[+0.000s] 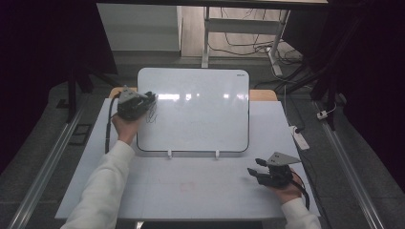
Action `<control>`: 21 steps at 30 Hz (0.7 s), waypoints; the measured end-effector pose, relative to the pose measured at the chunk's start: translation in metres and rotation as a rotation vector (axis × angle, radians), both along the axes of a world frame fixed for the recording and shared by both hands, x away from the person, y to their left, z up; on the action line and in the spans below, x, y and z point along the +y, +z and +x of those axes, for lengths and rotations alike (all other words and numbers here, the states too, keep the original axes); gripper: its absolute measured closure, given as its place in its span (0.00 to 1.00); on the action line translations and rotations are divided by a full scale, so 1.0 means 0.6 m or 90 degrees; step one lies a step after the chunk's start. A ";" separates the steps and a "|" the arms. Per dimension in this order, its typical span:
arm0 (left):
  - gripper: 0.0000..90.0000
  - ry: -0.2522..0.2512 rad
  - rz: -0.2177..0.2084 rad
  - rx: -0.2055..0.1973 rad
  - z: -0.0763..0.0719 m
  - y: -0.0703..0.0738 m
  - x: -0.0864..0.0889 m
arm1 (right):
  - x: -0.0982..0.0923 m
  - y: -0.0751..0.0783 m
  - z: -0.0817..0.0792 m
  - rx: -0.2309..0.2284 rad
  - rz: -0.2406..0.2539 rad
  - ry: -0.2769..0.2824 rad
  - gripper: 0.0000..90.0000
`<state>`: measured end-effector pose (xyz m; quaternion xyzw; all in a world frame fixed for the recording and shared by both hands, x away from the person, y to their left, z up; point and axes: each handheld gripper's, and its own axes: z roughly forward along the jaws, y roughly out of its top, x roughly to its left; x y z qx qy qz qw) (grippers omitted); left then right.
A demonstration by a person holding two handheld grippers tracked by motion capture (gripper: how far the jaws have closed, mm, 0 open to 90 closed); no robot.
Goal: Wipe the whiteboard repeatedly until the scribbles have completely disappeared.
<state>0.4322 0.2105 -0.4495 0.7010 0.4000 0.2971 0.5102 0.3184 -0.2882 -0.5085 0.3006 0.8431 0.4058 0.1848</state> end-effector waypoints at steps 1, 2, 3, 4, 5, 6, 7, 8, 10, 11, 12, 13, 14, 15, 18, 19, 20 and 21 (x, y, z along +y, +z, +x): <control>0.86 -0.011 0.011 0.000 -0.002 -0.001 -0.011 | 0.000 0.000 0.000 0.001 -0.001 0.001 0.52; 0.86 -0.017 0.021 0.002 -0.003 0.000 -0.016 | 0.000 0.000 0.000 0.000 -0.002 0.000 0.52; 0.86 -0.015 0.025 0.002 -0.005 0.002 -0.016 | 0.000 -0.001 0.000 0.000 -0.003 0.000 0.52; 0.86 -0.005 0.023 0.000 -0.005 0.004 -0.009 | 0.000 -0.001 0.000 -0.002 -0.004 0.001 0.52; 0.86 0.010 0.014 0.002 -0.006 0.005 0.003 | 0.000 0.000 0.000 -0.001 -0.003 0.000 0.52; 0.86 0.028 0.004 0.004 -0.006 0.005 0.019 | 0.000 0.000 0.000 -0.002 -0.002 -0.001 0.52; 0.86 0.041 -0.011 0.008 -0.006 0.004 0.036 | 0.000 0.000 0.000 -0.002 -0.001 -0.001 0.52; 0.86 0.045 -0.026 0.013 -0.007 0.002 0.049 | 0.000 0.001 -0.001 -0.003 -0.001 -0.001 0.52; 0.86 0.044 -0.032 0.016 -0.010 -0.002 0.052 | -0.001 0.001 -0.001 -0.004 -0.001 0.000 0.52; 0.86 0.033 -0.038 0.019 -0.011 -0.004 0.044 | -0.001 0.001 -0.001 -0.004 0.000 -0.001 0.52; 0.86 0.018 -0.040 0.020 -0.012 -0.007 0.030 | -0.001 0.001 -0.001 -0.004 0.000 -0.001 0.52; 0.86 0.004 -0.021 0.016 -0.013 -0.009 0.011 | 0.000 0.001 0.000 -0.003 0.000 -0.001 0.52; 0.86 -0.008 0.002 0.011 -0.013 -0.011 -0.006 | 0.001 0.001 -0.001 -0.003 -0.002 0.000 0.52; 0.86 -0.016 0.016 0.008 -0.013 -0.010 -0.018 | 0.002 0.001 -0.001 -0.002 -0.003 0.001 0.52; 0.86 0.001 0.033 -0.005 -0.012 -0.003 -0.012 | 0.001 0.001 -0.001 -0.003 -0.004 0.003 0.52; 0.86 0.020 0.027 -0.005 -0.011 -0.001 0.002 | 0.001 0.001 -0.002 -0.003 -0.003 0.001 0.52; 0.86 0.037 0.008 -0.002 -0.009 0.001 0.019 | 0.000 0.001 -0.002 -0.003 -0.003 0.001 0.52; 0.86 0.051 -0.011 -0.001 -0.007 0.001 0.034 | 0.000 0.002 -0.003 -0.003 0.001 0.001 0.52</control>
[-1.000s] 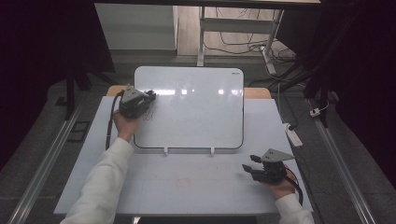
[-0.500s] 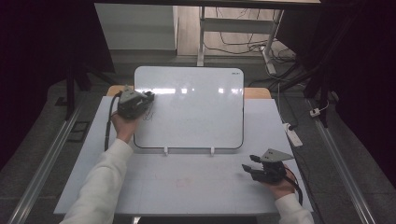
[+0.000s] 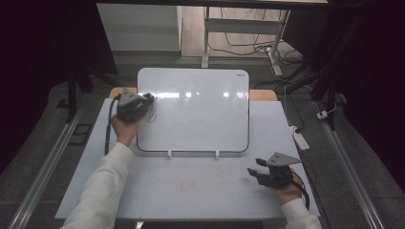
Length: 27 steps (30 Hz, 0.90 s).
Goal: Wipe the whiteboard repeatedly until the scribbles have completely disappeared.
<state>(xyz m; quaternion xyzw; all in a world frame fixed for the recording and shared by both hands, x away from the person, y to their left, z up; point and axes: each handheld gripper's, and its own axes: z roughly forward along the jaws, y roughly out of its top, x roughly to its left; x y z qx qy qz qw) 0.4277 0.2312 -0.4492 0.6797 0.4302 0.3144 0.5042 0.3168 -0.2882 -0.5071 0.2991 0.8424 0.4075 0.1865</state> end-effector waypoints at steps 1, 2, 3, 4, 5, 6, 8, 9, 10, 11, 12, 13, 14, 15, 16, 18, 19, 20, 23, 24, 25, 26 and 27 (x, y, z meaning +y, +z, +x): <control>0.86 0.006 -0.012 0.002 0.000 -0.001 0.010 | 0.000 0.001 -0.001 -0.001 0.002 0.000 0.52; 0.86 0.005 -0.020 0.004 0.001 -0.003 0.011 | 0.001 0.002 -0.002 -0.004 0.002 0.001 0.52; 0.86 0.003 -0.010 0.004 0.000 -0.005 0.004 | 0.001 0.002 -0.002 -0.004 0.003 0.002 0.52; 0.86 -0.012 -0.005 0.006 0.000 -0.006 -0.007 | 0.002 0.002 -0.002 -0.003 0.003 0.003 0.52; 0.86 -0.029 0.001 0.007 -0.001 -0.007 -0.020 | 0.003 0.002 -0.002 -0.002 0.002 0.005 0.52; 0.86 -0.042 0.016 0.005 -0.002 -0.007 -0.033 | 0.004 0.001 -0.002 0.000 0.001 0.004 0.52; 0.86 -0.051 0.046 0.001 -0.005 -0.003 -0.045 | 0.005 0.000 -0.001 0.000 -0.004 0.007 0.52; 0.86 -0.046 0.044 0.001 -0.005 -0.002 -0.039 | 0.005 -0.001 -0.001 0.001 -0.007 0.007 0.52; 0.86 -0.032 0.038 0.001 -0.006 -0.002 -0.028 | 0.005 -0.001 -0.001 0.002 -0.006 0.007 0.52; 0.86 -0.015 0.028 0.003 -0.006 -0.002 -0.012 | 0.005 -0.001 -0.001 0.003 -0.006 0.007 0.52; 0.86 -0.002 0.013 0.006 -0.007 -0.003 0.007 | 0.005 -0.001 -0.001 0.001 -0.005 0.007 0.52; 0.86 0.004 0.001 0.010 -0.009 -0.005 0.022 | 0.005 0.000 -0.002 0.001 -0.003 0.006 0.52; 0.86 0.005 -0.003 0.013 -0.011 -0.008 0.030 | 0.004 0.000 -0.002 0.002 -0.001 0.005 0.52; 0.86 0.005 -0.002 0.014 -0.013 -0.011 0.030 | 0.004 0.001 -0.003 0.002 0.001 0.005 0.52; 0.86 0.006 -0.005 0.014 -0.014 -0.013 0.026 | 0.004 0.000 -0.002 0.001 0.001 0.006 0.52; 0.86 -0.011 -0.013 0.011 -0.014 -0.016 0.008 | 0.006 0.000 -0.002 0.003 -0.001 0.006 0.52; 0.86 -0.021 -0.007 0.007 -0.013 -0.018 -0.006 | 0.006 0.000 -0.002 0.001 -0.004 0.008 0.52; 0.86 -0.034 0.001 0.005 -0.013 -0.019 -0.020 | 0.007 0.000 -0.003 0.002 -0.003 0.008 0.52; 0.86 -0.061 0.030 0.001 -0.014 -0.018 -0.052 | 0.008 0.001 -0.003 -0.002 -0.003 0.010 0.52; 0.86 -0.059 0.041 0.000 -0.015 -0.015 -0.052 | 0.008 0.001 -0.003 0.002 -0.003 0.009 0.52; 0.86 -0.050 0.039 -0.004 -0.015 -0.013 -0.044 | 0.007 0.000 -0.002 0.002 -0.004 0.008 0.52; 0.86 -0.031 0.034 -0.007 -0.014 -0.012 -0.032 | 0.006 -0.001 -0.002 0.001 -0.005 0.009 0.52; 0.86 -0.012 0.022 -0.007 -0.013 -0.011 -0.016 | 0.006 -0.001 -0.002 0.002 -0.005 0.009 0.52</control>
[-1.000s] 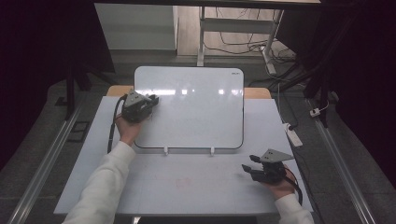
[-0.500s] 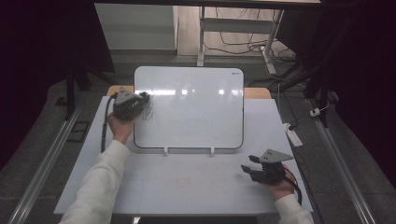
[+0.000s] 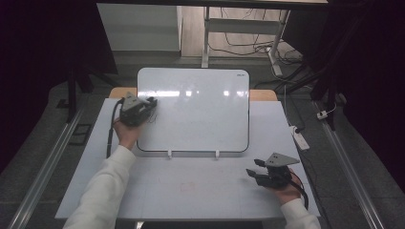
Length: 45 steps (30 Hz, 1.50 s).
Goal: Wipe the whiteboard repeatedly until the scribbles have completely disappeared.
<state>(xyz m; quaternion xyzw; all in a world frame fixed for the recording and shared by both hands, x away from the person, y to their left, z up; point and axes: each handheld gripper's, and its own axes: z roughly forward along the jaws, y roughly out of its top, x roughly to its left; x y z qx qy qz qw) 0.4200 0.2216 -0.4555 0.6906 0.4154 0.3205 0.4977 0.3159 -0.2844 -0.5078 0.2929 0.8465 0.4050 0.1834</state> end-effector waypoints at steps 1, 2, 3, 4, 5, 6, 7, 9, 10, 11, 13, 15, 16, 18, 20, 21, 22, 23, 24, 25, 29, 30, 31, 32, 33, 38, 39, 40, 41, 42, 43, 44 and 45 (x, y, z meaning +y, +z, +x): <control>0.86 0.009 -0.015 0.003 0.002 0.000 0.016 | 0.000 0.000 0.000 -0.001 -0.001 0.001 0.52; 0.86 0.017 -0.023 0.004 0.003 0.001 0.027 | 0.000 0.001 -0.001 -0.001 0.002 0.000 0.52; 0.86 0.019 -0.026 0.005 0.003 0.000 0.031 | 0.000 0.001 -0.001 -0.002 0.003 0.001 0.52; 0.86 0.020 -0.027 0.006 0.003 0.000 0.028 | 0.000 0.001 -0.001 -0.002 0.003 0.002 0.52; 0.86 0.020 -0.027 0.006 0.003 0.000 0.028 | 0.000 0.001 -0.001 -0.001 0.003 0.002 0.52; 0.86 0.000 -0.024 0.011 0.002 -0.002 0.013 | 0.000 0.000 0.000 0.000 0.002 0.002 0.52; 0.86 -0.013 -0.016 0.013 0.001 -0.004 0.001 | 0.001 0.000 0.000 0.000 0.001 0.002 0.52; 0.86 -0.037 -0.002 0.015 -0.004 -0.008 -0.021 | 0.002 -0.001 0.001 0.001 0.000 0.003 0.52; 0.86 -0.047 0.000 0.017 -0.006 -0.011 -0.028 | 0.002 -0.001 0.001 0.001 -0.001 0.003 0.52; 0.86 -0.051 0.009 0.018 -0.008 -0.012 -0.032 | 0.002 -0.001 0.000 0.001 -0.001 0.003 0.52; 0.86 -0.044 0.022 0.015 -0.011 -0.010 -0.025 | 0.002 -0.001 0.001 0.003 -0.002 0.002 0.52; 0.86 -0.014 0.008 0.013 -0.012 -0.008 0.000 | 0.002 -0.001 0.001 0.003 -0.001 0.002 0.52; 0.86 -0.001 -0.005 0.015 -0.012 -0.008 0.015 | 0.002 -0.001 0.001 0.002 0.000 0.002 0.52; 0.86 0.007 -0.021 0.019 -0.012 -0.010 0.029 | 0.002 0.000 0.000 0.000 0.001 0.003 0.52; 0.86 -0.002 -0.022 0.020 -0.013 -0.012 0.018 | 0.003 0.000 0.000 -0.001 0.002 0.003 0.52; 0.86 -0.015 -0.022 0.022 -0.012 -0.013 0.006 | 0.003 0.000 0.000 0.000 0.003 0.003 0.52; 0.86 -0.027 -0.013 0.021 -0.013 -0.015 -0.009 | 0.003 0.000 0.001 0.002 0.003 0.002 0.52; 0.86 -0.039 -0.002 0.020 -0.013 -0.016 -0.024 | 0.004 0.000 0.001 0.002 0.002 0.002 0.52; 0.86 -0.050 0.009 0.019 -0.014 -0.017 -0.036 | 0.005 -0.001 0.002 0.001 0.000 0.003 0.52; 0.86 -0.051 0.025 0.016 -0.016 -0.017 -0.043 | 0.005 -0.001 0.002 0.000 -0.001 0.005 0.52; 0.86 -0.014 0.013 0.016 -0.016 -0.012 -0.005 | 0.006 -0.002 0.003 0.003 -0.003 0.006 0.52; 0.86 -0.002 -0.005 0.019 -0.016 -0.012 0.012 | 0.006 -0.002 0.002 0.002 -0.003 0.006 0.52; 0.86 0.007 -0.020 0.022 -0.017 -0.013 0.025 | 0.007 -0.001 0.002 0.002 -0.002 0.007 0.52; 0.86 0.008 -0.027 0.025 -0.017 -0.015 0.030 | 0.007 -0.001 0.001 0.002 0.000 0.007 0.52; 0.86 0.009 -0.023 0.024 -0.019 -0.016 0.027 | 0.007 -0.001 0.001 0.001 0.000 0.007 0.52; 0.86 -0.043 -0.002 0.021 -0.020 -0.023 -0.026 | 0.008 -0.001 0.002 0.002 -0.001 0.006 0.52; 0.86 -0.048 0.004 0.020 -0.021 -0.023 -0.033 | 0.008 0.000 0.001 0.001 -0.001 0.006 0.52; 0.86 -0.047 0.010 0.019 -0.021 -0.022 -0.033 | 0.007 0.000 0.001 0.001 -0.001 0.006 0.52; 0.86 -0.046 0.005 0.020 -0.021 -0.021 -0.027 | 0.007 0.000 0.002 0.001 -0.001 0.006 0.52; 0.86 -0.036 0.003 0.020 -0.022 -0.021 -0.018 | 0.007 -0.001 0.002 0.001 -0.001 0.005 0.52; 0.86 -0.020 -0.002 0.019 -0.022 -0.020 -0.005 | 0.007 -0.001 0.003 0.002 -0.002 0.006 0.52; 0.86 -0.009 -0.015 0.021 -0.023 -0.020 0.008 | 0.007 -0.001 0.003 0.002 -0.002 0.006 0.52; 0.86 -0.002 -0.029 0.023 -0.023 -0.021 0.020 | 0.008 -0.001 0.002 0.002 -0.002 0.007 0.52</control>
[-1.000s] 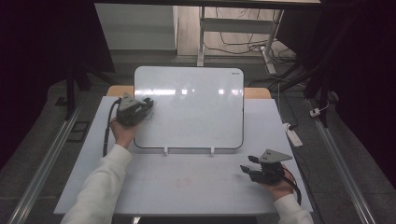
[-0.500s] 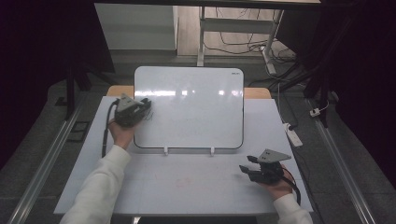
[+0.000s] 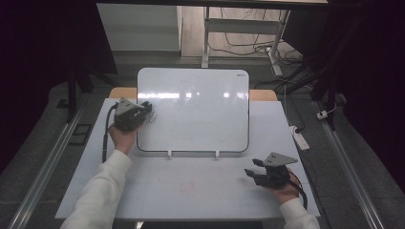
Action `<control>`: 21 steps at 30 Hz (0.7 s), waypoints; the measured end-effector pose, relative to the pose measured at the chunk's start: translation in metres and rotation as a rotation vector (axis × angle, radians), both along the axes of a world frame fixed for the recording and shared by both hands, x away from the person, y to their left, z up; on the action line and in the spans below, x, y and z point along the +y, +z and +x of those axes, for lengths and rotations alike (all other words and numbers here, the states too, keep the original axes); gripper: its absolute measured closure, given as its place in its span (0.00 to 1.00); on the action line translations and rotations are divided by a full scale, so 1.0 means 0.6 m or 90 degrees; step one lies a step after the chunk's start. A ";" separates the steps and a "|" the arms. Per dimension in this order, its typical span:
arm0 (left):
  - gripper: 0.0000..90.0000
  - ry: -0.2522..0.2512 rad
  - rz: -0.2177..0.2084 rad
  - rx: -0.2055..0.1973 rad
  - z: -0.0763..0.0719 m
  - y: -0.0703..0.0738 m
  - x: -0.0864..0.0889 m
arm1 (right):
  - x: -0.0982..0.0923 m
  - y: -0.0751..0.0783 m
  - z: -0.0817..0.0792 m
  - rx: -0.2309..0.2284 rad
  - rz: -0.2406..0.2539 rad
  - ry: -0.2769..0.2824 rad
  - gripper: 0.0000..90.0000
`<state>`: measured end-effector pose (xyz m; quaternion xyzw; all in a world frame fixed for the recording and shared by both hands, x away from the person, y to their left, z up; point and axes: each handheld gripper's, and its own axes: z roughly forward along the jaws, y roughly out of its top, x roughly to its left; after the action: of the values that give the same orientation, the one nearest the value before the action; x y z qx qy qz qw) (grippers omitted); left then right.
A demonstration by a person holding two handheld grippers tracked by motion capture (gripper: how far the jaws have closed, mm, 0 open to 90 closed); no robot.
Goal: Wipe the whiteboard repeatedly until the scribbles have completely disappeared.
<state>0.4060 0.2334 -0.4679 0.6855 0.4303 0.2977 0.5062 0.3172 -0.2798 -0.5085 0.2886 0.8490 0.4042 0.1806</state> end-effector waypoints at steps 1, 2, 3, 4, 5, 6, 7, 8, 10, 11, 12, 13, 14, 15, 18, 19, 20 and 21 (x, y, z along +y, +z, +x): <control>0.86 0.000 0.000 0.000 0.000 0.000 0.000 | 0.000 0.000 0.000 -0.001 0.000 0.001 0.52; 0.86 0.002 -0.010 0.003 -0.002 -0.003 0.007 | 0.000 0.000 -0.001 -0.002 0.000 0.002 0.52; 0.86 0.002 -0.010 0.003 -0.002 -0.003 0.007 | 0.000 0.000 -0.001 -0.001 0.001 0.002 0.52; 0.86 -0.004 -0.004 0.003 -0.003 -0.005 -0.004 | 0.000 0.000 -0.001 0.000 0.001 0.001 0.52; 0.86 -0.014 -0.004 0.004 -0.003 -0.006 -0.014 | 0.000 0.000 0.000 -0.001 0.001 0.001 0.52; 0.86 -0.024 0.004 0.003 -0.004 -0.008 -0.024 | 0.000 0.001 0.000 -0.002 0.001 0.001 0.52; 0.86 -0.035 0.010 0.003 -0.005 -0.009 -0.035 | 0.000 0.001 0.000 -0.003 0.001 0.002 0.52; 0.86 -0.044 0.015 0.002 -0.005 -0.010 -0.043 | 0.001 0.001 -0.001 -0.001 0.000 0.001 0.52; 0.86 -0.046 0.029 -0.002 -0.006 -0.009 -0.049 | 0.001 0.000 0.000 -0.002 0.000 0.001 0.52; 0.86 -0.044 0.031 -0.003 -0.005 -0.008 -0.044 | 0.001 0.000 0.001 -0.002 -0.001 0.002 0.52; 0.86 -0.034 0.030 -0.004 -0.005 -0.006 -0.036 | 0.002 0.000 0.001 0.000 -0.001 0.001 0.52; 0.86 -0.020 0.025 -0.004 -0.005 -0.005 -0.023 | 0.002 0.000 0.001 0.000 -0.001 0.001 0.52; 0.86 -0.006 0.011 -0.003 -0.005 -0.004 -0.007 | 0.002 0.000 0.001 0.000 -0.001 0.001 0.52; 0.86 0.006 -0.001 -0.002 -0.006 -0.004 0.008 | 0.003 0.000 0.001 0.000 -0.001 0.002 0.52; 0.86 0.011 -0.024 0.002 -0.008 -0.009 0.025 | 0.003 0.000 0.001 0.000 0.000 0.003 0.52; 0.86 0.009 -0.017 0.001 -0.008 -0.009 0.018 | 0.003 0.000 0.001 0.000 0.000 0.003 0.52; 0.86 -0.004 -0.015 0.003 -0.008 -0.010 0.009 | 0.003 -0.001 0.001 0.001 0.000 0.003 0.52; 0.86 -0.016 -0.010 0.001 -0.008 -0.012 -0.004 | 0.004 -0.001 0.001 0.001 0.000 0.002 0.52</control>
<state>0.4011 0.2310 -0.4752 0.6874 0.4244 0.2873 0.5146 0.3180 -0.2776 -0.5089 0.2875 0.8497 0.4042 0.1791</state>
